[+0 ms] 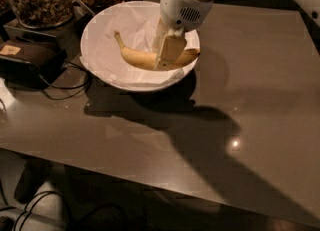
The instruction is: Pick banana from white bowl
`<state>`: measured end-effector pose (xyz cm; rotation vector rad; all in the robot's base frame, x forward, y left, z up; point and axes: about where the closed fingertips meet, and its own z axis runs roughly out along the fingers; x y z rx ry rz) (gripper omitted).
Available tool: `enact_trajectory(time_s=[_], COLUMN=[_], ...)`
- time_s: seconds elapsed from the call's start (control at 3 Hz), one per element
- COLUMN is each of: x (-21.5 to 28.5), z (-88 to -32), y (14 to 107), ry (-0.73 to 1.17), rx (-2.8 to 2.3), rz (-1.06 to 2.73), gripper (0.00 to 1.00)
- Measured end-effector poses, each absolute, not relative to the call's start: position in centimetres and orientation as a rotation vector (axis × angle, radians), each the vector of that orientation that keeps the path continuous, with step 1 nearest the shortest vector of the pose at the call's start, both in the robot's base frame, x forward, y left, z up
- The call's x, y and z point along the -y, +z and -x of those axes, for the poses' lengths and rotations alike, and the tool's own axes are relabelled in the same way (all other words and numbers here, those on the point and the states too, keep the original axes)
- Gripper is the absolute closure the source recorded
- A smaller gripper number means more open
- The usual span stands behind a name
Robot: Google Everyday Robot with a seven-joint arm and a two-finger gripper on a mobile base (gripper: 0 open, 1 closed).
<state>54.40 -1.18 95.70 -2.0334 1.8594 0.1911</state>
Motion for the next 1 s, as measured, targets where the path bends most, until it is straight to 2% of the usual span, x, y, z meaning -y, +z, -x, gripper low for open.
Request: enact_trajectory(time_s=[0.33, 1.0], x=[1.1, 0.8], z=[-52.1, -46.3], y=[96.4, 99.6], ry=[0.2, 0.099], rx=[-1.861, -1.897], rz=[2.033, 2.025], gripper=[1.0, 1.0])
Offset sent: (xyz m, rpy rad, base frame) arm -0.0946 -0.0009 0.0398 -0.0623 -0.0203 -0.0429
